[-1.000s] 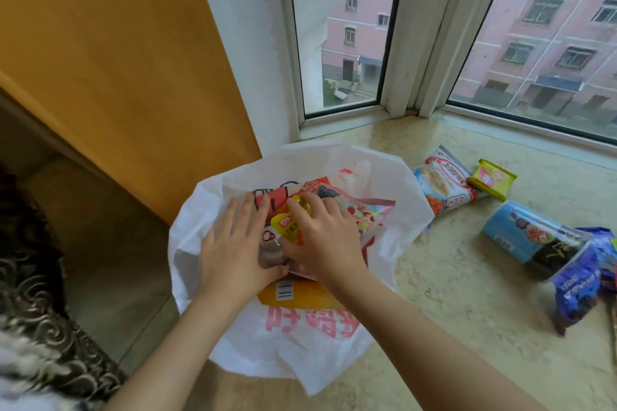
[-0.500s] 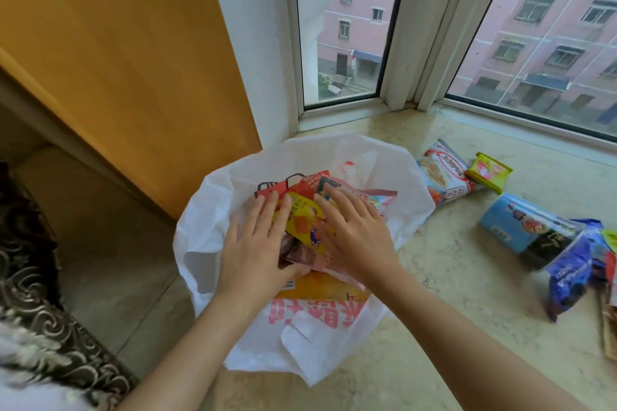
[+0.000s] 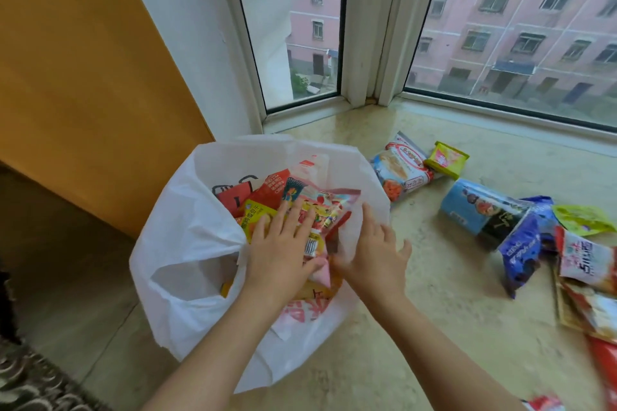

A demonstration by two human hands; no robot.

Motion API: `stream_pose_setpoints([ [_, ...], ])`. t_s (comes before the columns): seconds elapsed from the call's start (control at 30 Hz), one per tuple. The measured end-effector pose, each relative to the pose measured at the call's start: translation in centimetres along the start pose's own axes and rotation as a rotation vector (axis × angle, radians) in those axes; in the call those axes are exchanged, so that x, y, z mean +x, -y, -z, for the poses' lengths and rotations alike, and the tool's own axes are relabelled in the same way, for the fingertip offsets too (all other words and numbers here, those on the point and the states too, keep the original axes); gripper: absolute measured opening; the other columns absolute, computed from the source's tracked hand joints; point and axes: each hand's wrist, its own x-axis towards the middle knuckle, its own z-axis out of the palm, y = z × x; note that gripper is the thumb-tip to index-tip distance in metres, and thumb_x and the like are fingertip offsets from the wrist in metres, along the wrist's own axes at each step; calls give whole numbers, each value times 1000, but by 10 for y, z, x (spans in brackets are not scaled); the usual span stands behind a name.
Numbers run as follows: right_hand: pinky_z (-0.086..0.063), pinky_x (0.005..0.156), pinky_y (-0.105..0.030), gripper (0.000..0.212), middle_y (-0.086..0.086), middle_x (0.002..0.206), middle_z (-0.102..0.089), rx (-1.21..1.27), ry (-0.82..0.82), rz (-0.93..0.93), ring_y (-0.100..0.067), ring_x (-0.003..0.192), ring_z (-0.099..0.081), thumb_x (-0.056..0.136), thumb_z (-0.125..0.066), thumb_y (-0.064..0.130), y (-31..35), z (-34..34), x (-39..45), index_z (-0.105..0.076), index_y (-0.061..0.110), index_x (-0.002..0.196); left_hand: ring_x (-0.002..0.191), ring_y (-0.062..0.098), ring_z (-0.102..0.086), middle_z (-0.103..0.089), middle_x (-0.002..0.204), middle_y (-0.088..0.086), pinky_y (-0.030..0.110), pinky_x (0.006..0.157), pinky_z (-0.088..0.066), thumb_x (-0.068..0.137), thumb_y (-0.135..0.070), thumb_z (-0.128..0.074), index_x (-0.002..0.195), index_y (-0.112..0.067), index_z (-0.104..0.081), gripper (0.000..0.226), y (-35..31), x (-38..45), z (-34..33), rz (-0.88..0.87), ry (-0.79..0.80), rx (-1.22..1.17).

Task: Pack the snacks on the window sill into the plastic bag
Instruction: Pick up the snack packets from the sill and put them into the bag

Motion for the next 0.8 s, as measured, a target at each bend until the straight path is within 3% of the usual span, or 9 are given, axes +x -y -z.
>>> stream_pose_setpoints([
  [0.1,-27,103,-48,63,-3,121,-62,-122,-27,63,-25,118,-52,87,-47,18,-1,12,10,-28,20,146,148,18,-12,-7,161,1,44,116,-19,89,-62,-39,154,-20,-8,83,-6,3,3,-43,-99,-24],
  [0.17,-38,93,-43,54,-4,109,-69,55,-209,39,-26,104,-62,78,-51,6,-12,19,13,-53,19,130,138,21,-39,-39,152,3,45,105,-38,79,-56,-45,149,-23,-24,80,-8,3,3,-97,-129,-73],
  [0.23,-47,82,-38,43,-8,101,-71,375,-463,-69,-26,91,-66,75,-58,0,-28,34,12,-65,13,115,134,22,-45,-46,147,3,45,101,-41,78,-52,-45,147,-25,-26,76,-10,4,2,-100,-149,-68],
  [0.33,-43,81,-24,36,-4,97,-62,687,-703,-135,-15,86,-56,81,-59,-4,-52,62,7,-64,8,114,135,23,-43,-44,148,4,45,102,-38,81,-45,-54,147,-27,-36,70,-15,7,-1,-62,-130,-73],
  [0.43,-49,86,-43,40,-2,106,-60,791,-620,-266,-21,91,-58,83,-56,7,-65,71,5,-56,19,121,147,21,-14,-16,161,2,44,115,-20,93,-48,-44,153,-29,-17,69,-22,11,3,-42,-32,-20],
  [0.5,-46,90,-53,53,-1,111,-53,699,-542,-302,-23,100,-54,78,-59,10,-68,70,1,-48,21,129,149,19,-1,-3,162,0,42,118,-9,95,-54,-37,154,-28,-7,71,-27,12,10,-44,-14,-41],
  [0.57,-35,102,-57,74,-4,124,-47,490,-465,-189,-26,118,-44,69,-69,14,-66,72,-2,-39,21,136,149,16,2,-1,162,-2,40,119,-4,96,-56,-35,154,-29,-3,71,-37,13,16,-46,-28,-112],
  [0.67,-21,105,-63,77,-4,129,-54,110,-368,41,-26,120,-46,65,-76,21,-59,69,4,-45,22,136,148,14,-2,-9,161,-7,38,119,-3,93,-55,-45,154,-28,-2,79,-55,23,29,31,-41,-427],
  [0.8,-37,93,-67,25,0,88,-69,88,-604,145,-28,83,-63,73,-76,15,-57,78,15,-70,21,97,141,20,-29,-25,157,-5,35,110,-31,85,-39,-67,154,-24,-1,97,-75,55,56,291,29,-1207],
])
